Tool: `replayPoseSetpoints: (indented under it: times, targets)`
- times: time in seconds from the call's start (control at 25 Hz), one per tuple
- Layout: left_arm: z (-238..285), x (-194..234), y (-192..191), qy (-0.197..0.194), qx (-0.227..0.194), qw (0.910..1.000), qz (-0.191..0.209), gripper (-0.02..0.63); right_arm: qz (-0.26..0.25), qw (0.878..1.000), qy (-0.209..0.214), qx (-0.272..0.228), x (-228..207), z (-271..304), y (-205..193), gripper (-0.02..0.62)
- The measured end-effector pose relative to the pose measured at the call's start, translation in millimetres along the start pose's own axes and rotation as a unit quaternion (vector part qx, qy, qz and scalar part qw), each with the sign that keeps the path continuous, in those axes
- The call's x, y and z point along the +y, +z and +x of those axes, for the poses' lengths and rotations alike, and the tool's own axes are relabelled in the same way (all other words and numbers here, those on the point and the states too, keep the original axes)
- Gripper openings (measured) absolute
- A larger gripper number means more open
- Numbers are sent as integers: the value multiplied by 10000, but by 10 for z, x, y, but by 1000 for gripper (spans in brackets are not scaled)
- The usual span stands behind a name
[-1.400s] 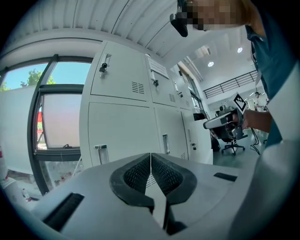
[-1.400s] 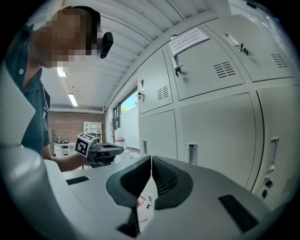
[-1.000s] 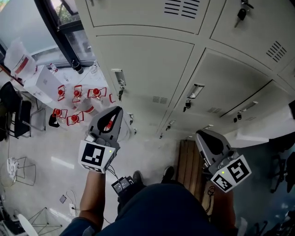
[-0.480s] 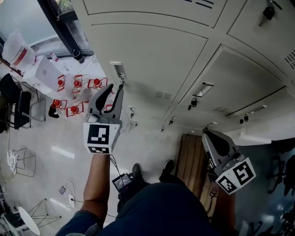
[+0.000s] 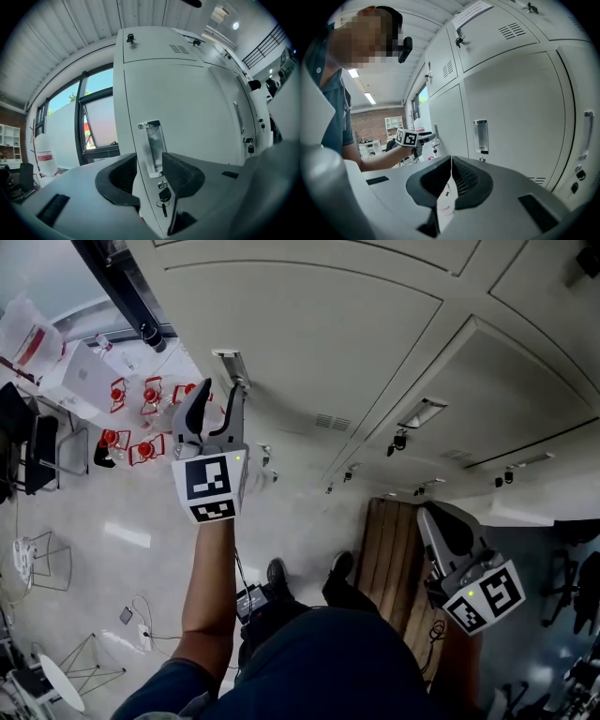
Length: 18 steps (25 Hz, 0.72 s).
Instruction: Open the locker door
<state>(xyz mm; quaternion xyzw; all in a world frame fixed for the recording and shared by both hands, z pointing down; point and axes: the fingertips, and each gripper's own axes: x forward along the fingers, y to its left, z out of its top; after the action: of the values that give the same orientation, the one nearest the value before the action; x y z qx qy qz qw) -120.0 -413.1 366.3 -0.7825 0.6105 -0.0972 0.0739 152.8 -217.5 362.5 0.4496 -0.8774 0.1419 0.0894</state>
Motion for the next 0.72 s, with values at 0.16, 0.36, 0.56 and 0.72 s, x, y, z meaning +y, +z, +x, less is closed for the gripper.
replayPoseSetpoints:
  times: [0.16, 0.36, 0.56, 0.72]
  targets:
    - [107, 24, -30, 224, -3, 9997, 10, 166, 36, 10000, -17, 40, -48, 38, -41, 38]
    - [215, 59, -88, 515, 28, 9987, 15, 166, 89, 9999, -28, 80, -103, 82, -104, 38]
    - [233, 114, -88, 702, -57, 9975, -56, 153, 108, 9999, -27, 114, -124, 126, -135, 38]
    - [223, 90, -99, 643, -65, 9979, -15, 132, 108, 9999, -22, 90, -129, 150, -136, 38]
